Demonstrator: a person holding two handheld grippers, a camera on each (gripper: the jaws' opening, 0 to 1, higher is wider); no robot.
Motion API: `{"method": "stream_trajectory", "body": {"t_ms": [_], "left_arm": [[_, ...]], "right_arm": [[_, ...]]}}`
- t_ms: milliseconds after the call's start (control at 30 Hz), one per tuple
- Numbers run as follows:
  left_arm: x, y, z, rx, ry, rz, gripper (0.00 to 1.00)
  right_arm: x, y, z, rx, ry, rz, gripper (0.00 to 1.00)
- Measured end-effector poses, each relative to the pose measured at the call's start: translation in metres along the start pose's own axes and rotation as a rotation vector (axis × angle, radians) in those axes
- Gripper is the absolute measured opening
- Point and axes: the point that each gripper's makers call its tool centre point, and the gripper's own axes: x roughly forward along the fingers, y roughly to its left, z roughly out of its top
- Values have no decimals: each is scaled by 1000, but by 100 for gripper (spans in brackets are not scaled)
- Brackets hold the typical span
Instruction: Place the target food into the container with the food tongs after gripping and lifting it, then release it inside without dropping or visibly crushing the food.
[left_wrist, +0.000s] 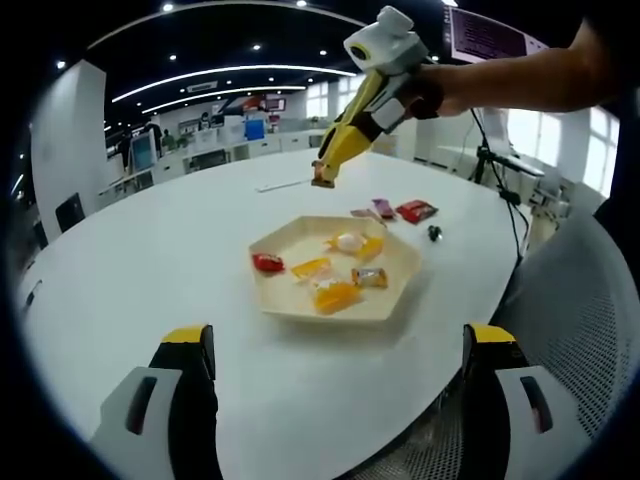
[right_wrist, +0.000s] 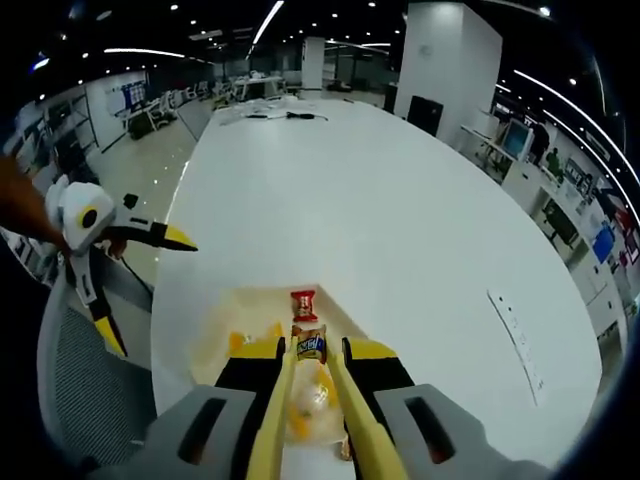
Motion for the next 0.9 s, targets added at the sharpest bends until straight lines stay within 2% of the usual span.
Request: {"method": "stream_trajectory", "body": {"t_ms": [900], "left_arm": [[0,1,-2,1,9,1,99]], "right_arm": [[-5,0,5,-7,-32,9,26]]}}
